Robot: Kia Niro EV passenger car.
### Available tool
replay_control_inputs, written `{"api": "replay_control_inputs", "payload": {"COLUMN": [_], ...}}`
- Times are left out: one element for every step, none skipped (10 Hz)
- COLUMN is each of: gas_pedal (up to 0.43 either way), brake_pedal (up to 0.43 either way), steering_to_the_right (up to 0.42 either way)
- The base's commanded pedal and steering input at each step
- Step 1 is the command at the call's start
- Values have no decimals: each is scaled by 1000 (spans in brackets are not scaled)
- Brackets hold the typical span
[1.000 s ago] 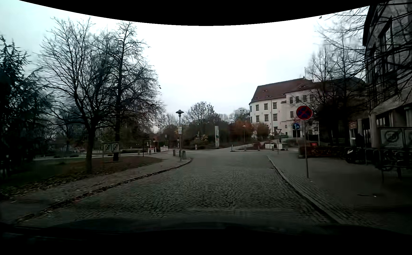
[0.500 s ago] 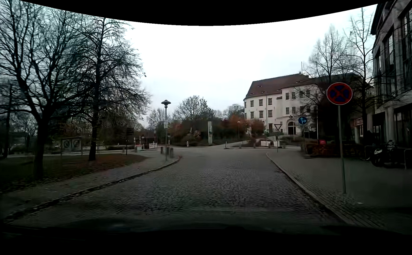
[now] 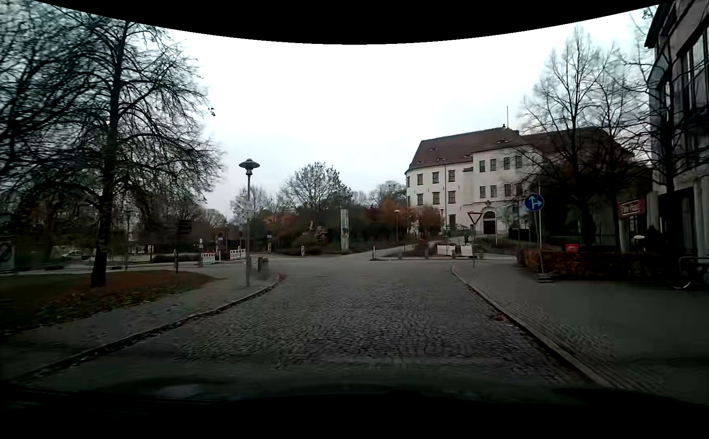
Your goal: Follow the waypoints while adhering to traffic rules and regulations
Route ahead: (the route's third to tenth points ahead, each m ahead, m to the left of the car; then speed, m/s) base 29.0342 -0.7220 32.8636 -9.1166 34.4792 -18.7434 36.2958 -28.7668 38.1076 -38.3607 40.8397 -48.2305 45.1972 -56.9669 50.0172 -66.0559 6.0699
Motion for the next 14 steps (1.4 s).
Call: {"api": "replay_control_inputs", "payload": {"gas_pedal": [20,20,0,0,0,0,0,0,0,0,0,0,8,59], "brake_pedal": [0,0,0,0,0,0,0,0,0,0,0,0,0,0], "steering_to_the_right": [60,60,59,55,54,54,52,52,51,47,44,40,39,37]}}
